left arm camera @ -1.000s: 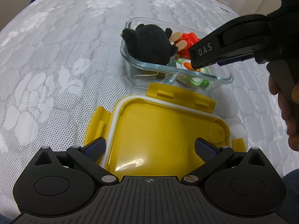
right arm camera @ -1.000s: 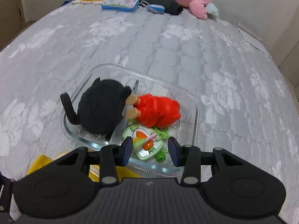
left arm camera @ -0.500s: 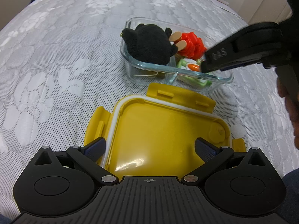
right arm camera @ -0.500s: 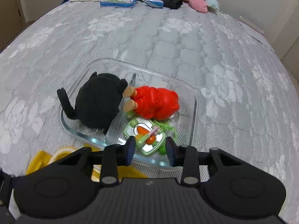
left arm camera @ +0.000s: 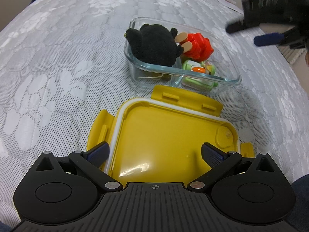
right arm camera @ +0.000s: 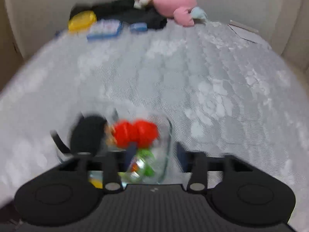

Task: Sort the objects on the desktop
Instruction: 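Push the red doll deeper into the glass container with the right gripper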

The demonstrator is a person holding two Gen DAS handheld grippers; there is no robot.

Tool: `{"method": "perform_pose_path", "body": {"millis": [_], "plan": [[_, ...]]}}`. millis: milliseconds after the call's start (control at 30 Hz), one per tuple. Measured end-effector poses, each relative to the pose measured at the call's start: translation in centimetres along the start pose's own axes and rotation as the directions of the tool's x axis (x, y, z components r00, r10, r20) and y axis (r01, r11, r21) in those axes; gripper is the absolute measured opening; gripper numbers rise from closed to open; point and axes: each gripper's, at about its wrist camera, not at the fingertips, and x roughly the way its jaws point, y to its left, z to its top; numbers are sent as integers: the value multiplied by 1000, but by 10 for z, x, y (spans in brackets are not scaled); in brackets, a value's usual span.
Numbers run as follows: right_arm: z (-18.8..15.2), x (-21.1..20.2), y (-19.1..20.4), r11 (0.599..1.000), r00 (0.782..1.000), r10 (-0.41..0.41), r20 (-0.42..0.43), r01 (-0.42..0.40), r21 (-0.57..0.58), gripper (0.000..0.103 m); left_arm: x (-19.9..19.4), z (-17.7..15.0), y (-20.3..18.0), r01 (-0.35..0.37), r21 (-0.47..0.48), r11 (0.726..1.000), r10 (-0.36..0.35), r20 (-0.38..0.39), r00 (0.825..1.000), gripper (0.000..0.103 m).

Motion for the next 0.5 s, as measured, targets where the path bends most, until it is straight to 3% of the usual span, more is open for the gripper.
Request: {"method": "perform_pose_path", "body": {"millis": [33, 67, 100, 167, 233, 300, 367, 500], "plan": [[2, 0, -3, 999, 999, 32, -8, -32, 19, 70, 0, 0, 0, -1, 2, 1000, 1, 0, 1000, 103], [3, 2, -4, 998, 998, 58, -27, -57, 33, 61, 0, 0, -1, -2, 4, 1000, 2, -1, 1000, 103], [4, 6, -4, 997, 996, 69, -63, -67, 37, 43, 0, 0, -1, -3, 4, 1000, 3, -1, 1000, 103], [2, 22, -2, 998, 986, 58, -154, -52, 40, 25, 0, 0, 0, -2, 2, 1000, 2, 0, 1000, 103], [-3, 35, 2, 998, 979, 54, -197, -46, 46, 26, 0, -1, -1, -3, 4, 1000, 3, -1, 1000, 103], [-6, 47, 3, 997, 975, 58, -212, -45, 65, 42, 0, -1, -1, -5, 7, 1000, 5, -1, 1000, 103], [-8, 60, 6, 995, 970, 61, -234, -41, 91, 51, 0, -1, -2, -7, 11, 1000, 7, -2, 1000, 103], [-12, 80, 15, 999, 958, 2, -286, 10, 41, 27, 1, -1, -1, -6, 12, 1000, 6, -5, 1000, 103]]}}
